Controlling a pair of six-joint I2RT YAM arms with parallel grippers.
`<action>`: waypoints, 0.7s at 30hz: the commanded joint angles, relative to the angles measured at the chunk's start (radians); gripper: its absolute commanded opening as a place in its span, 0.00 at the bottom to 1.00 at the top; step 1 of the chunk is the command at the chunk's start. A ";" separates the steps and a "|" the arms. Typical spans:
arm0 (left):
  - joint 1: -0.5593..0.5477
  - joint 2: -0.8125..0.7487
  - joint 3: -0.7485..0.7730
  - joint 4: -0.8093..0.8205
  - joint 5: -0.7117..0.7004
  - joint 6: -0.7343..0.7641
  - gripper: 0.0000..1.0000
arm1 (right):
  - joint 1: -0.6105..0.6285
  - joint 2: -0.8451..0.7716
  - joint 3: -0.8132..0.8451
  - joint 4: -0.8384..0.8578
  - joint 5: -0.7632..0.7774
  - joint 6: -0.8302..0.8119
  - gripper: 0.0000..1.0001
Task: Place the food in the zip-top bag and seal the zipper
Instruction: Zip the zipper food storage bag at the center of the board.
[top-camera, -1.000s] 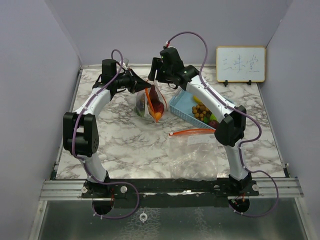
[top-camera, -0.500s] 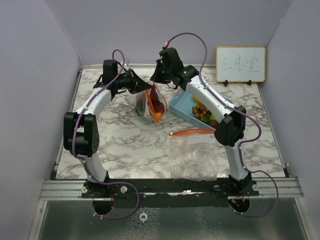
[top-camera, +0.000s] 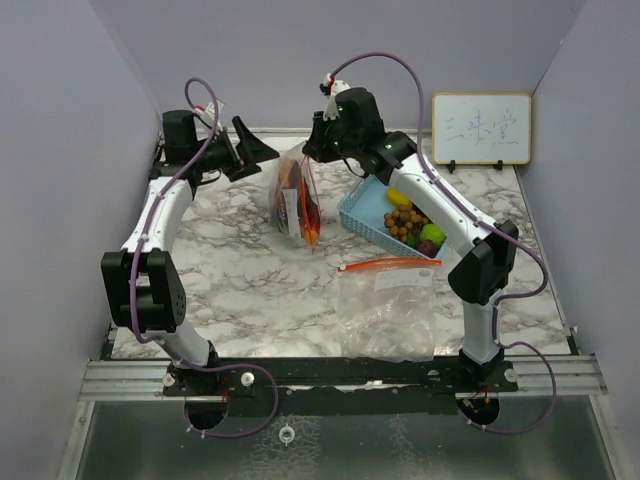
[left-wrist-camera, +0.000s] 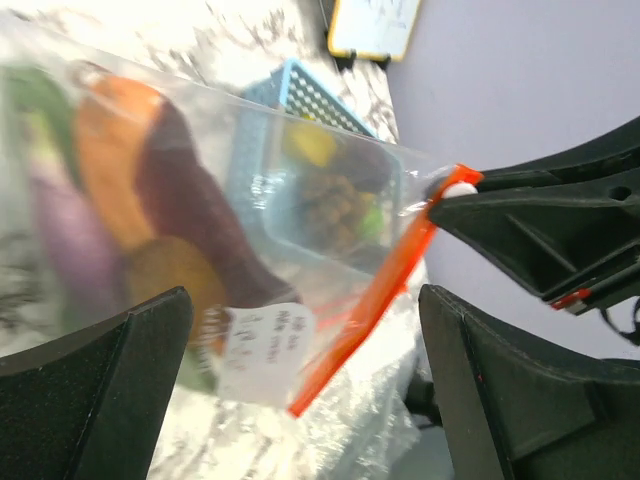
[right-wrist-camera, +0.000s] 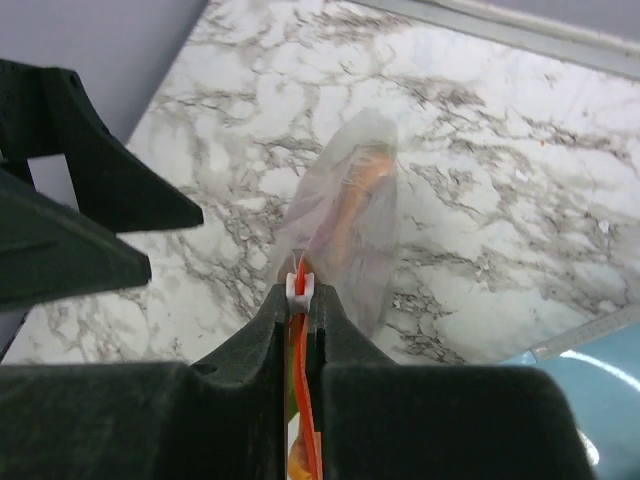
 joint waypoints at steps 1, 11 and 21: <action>0.044 -0.139 -0.020 -0.003 -0.025 0.201 0.99 | -0.014 -0.131 -0.014 0.110 -0.180 -0.163 0.02; -0.020 -0.176 0.013 0.290 0.211 0.307 0.75 | -0.018 -0.179 -0.016 0.063 -0.538 -0.253 0.02; -0.120 -0.240 -0.048 0.082 0.403 0.769 0.55 | -0.022 -0.220 -0.042 -0.025 -0.599 -0.341 0.02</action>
